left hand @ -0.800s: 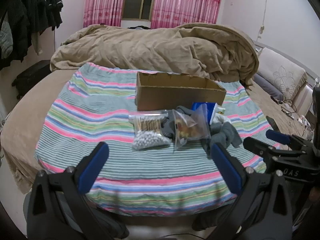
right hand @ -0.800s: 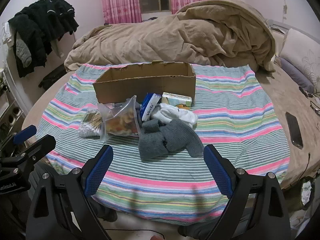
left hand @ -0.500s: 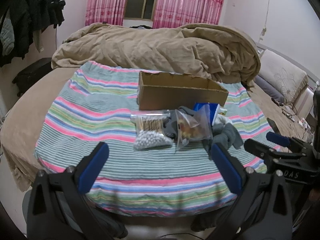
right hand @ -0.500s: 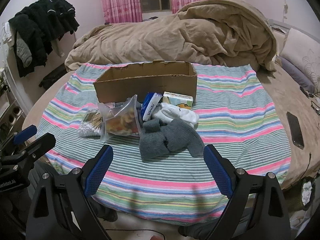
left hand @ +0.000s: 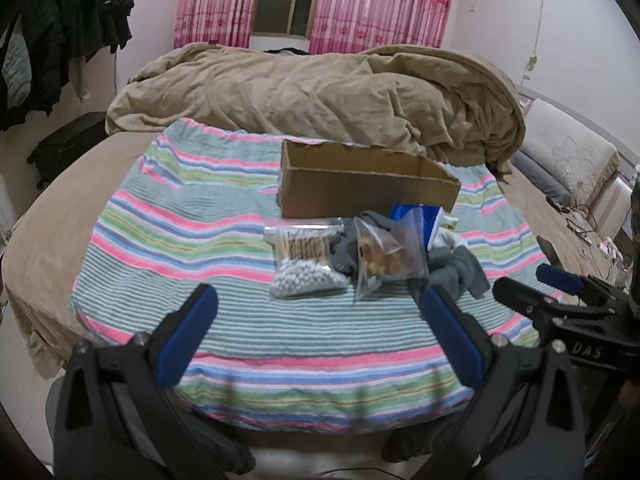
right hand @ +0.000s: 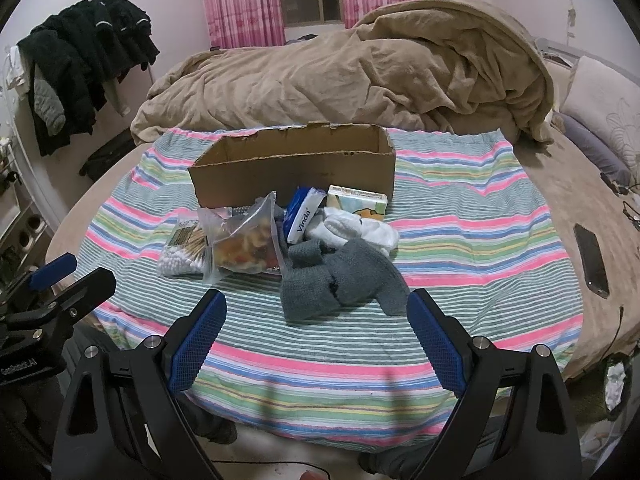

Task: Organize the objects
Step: 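Move both tools toward the items beside the cardboard box, then grasp the cotton swab bag with the left tool while the right tool grasps grey socks, both into box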

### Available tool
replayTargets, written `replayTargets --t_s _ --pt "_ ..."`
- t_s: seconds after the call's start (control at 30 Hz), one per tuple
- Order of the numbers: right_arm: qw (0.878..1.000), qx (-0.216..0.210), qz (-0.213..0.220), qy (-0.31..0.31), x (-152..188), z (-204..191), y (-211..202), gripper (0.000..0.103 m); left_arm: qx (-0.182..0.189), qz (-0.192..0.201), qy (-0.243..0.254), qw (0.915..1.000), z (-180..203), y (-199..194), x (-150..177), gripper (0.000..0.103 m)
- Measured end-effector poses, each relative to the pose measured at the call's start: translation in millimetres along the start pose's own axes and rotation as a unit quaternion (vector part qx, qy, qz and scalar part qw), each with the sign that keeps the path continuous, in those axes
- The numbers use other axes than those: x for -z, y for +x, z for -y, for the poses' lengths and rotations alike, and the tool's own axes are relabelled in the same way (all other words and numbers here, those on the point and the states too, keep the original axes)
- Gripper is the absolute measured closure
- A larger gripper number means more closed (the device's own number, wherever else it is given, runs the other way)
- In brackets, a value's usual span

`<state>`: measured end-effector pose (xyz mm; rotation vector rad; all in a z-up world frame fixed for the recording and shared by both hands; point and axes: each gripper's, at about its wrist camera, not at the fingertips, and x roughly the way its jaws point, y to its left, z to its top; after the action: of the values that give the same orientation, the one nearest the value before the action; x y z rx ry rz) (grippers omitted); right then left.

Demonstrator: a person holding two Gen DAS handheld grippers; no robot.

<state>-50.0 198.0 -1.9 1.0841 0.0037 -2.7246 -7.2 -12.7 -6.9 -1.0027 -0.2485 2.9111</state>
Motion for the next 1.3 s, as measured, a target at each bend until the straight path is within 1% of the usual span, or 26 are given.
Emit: replayTargets --t_s 0.53,0.67,0.83,1.07,1.3 --pt "1.000 -0.004 0.000 -0.002 2.0 -3.0 0.8 0.009 -0.002 0.002 -0.005 1.0000 -4.6 -5.0 1.4 0.000" --pt "1.000 0.006 0.005 -0.010 1.9 -7.2 -2.0 0.009 -0.002 0.001 -0.005 1.0000 -4.9 -4.9 1.0 0.000" --pt "1.000 0.005 0.006 -0.013 -1.9 -7.8 -2.3 0.009 -0.005 -0.001 -0.005 1.0000 -7.0 -1.3 0.4 0.000" --pt "1.000 -0.003 -0.009 -0.013 -5.9 -6.2 12.7 0.009 0.004 -0.021 -0.002 0.9998 -5.2 18.2 -3.1 0.000" --pt "1.000 -0.001 -0.017 -0.002 -14.2 7.7 31.2 0.009 0.009 -0.034 -0.005 0.9994 -9.5 52.6 -6.5 0.001"
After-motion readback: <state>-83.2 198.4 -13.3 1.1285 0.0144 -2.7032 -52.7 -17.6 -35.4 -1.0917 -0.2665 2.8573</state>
